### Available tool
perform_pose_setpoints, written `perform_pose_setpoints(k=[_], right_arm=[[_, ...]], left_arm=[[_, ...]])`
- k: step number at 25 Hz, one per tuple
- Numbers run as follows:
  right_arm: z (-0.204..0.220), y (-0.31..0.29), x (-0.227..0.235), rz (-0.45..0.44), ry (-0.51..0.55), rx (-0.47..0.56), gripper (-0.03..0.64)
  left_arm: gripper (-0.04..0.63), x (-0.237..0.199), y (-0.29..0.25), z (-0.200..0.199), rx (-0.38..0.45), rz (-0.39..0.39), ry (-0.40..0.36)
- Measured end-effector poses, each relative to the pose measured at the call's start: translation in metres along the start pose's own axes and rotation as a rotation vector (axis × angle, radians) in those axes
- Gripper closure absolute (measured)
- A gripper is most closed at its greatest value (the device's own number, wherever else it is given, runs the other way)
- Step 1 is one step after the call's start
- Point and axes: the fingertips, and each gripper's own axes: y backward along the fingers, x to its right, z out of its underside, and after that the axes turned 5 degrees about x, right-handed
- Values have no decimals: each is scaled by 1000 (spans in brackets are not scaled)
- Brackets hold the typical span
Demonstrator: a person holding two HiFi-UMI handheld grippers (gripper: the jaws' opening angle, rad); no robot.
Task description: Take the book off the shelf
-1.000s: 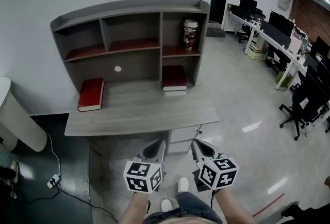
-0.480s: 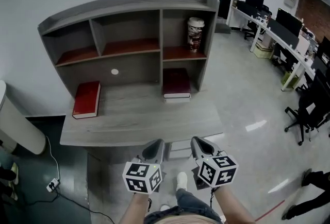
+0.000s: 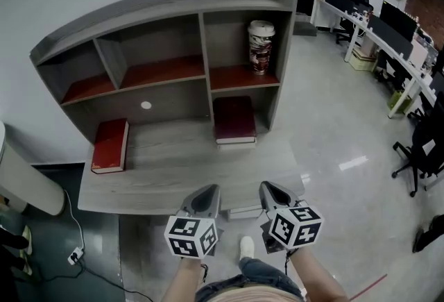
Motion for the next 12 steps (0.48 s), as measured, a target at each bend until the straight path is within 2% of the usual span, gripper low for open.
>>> perform_pose_setpoints(k=[12], right_arm=[[-27,-67,63,-35,21,-62,609]], left_arm=[[583,-26,-84,-3,-28,-85,57]])
